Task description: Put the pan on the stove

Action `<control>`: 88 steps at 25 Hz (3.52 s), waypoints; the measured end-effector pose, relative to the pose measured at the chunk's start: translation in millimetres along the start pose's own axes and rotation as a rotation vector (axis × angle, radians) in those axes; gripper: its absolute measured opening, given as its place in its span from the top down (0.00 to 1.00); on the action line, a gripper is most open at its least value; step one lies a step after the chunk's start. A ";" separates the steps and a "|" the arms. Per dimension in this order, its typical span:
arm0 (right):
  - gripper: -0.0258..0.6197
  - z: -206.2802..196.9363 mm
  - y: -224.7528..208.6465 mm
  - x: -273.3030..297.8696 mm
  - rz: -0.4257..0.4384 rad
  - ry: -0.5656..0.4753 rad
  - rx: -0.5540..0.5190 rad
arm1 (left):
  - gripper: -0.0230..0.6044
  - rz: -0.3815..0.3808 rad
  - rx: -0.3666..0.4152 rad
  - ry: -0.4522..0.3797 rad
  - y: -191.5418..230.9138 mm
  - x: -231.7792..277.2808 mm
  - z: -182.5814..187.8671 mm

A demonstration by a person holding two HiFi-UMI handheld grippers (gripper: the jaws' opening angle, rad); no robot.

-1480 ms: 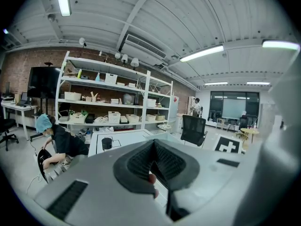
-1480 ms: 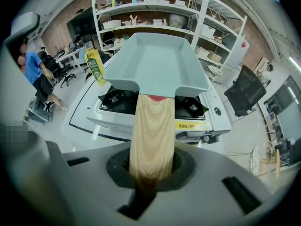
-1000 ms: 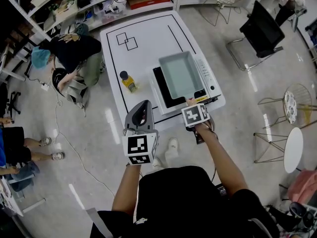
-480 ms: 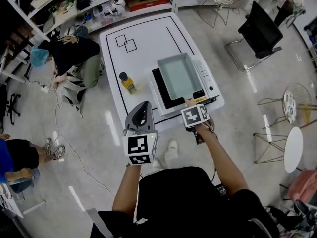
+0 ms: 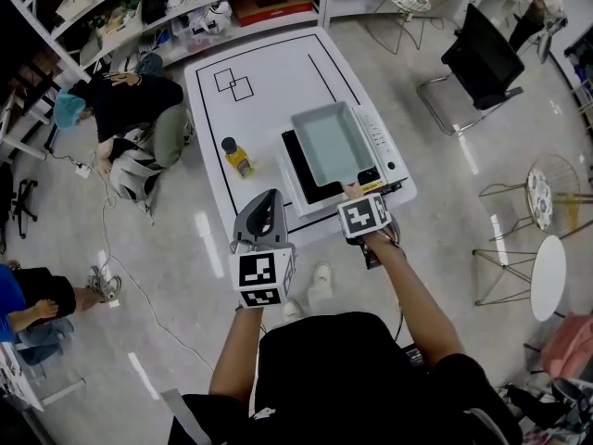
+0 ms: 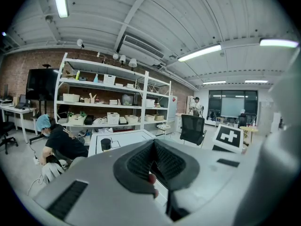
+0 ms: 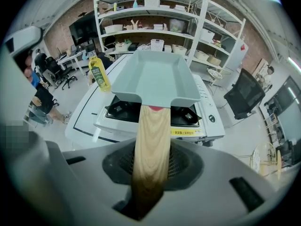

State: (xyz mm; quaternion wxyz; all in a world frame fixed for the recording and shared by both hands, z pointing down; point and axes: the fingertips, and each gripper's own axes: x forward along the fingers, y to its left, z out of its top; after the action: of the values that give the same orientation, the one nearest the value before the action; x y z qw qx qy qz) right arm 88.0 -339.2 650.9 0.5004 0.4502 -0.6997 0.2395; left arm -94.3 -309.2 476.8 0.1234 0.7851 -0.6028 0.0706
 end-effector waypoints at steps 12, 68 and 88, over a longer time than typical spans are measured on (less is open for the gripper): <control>0.78 7.5 -1.0 -12.9 0.002 -0.048 0.008 | 0.95 -0.002 0.008 -0.002 -2.5 -7.5 2.3; 0.96 -22.3 93.7 -290.8 -0.082 -0.791 0.175 | 0.95 -0.107 0.139 -0.141 -56.2 -209.8 23.4; 0.96 -42.4 85.0 -341.6 -0.032 -0.924 0.146 | 0.95 -0.085 0.138 -0.183 -96.5 -227.8 45.6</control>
State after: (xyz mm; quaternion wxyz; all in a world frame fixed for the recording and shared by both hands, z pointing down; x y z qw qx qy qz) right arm 66.7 -131.8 364.1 0.1069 0.5544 -0.8236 0.0548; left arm -63.0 -86.8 363.4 0.0165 0.8198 -0.5714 0.0344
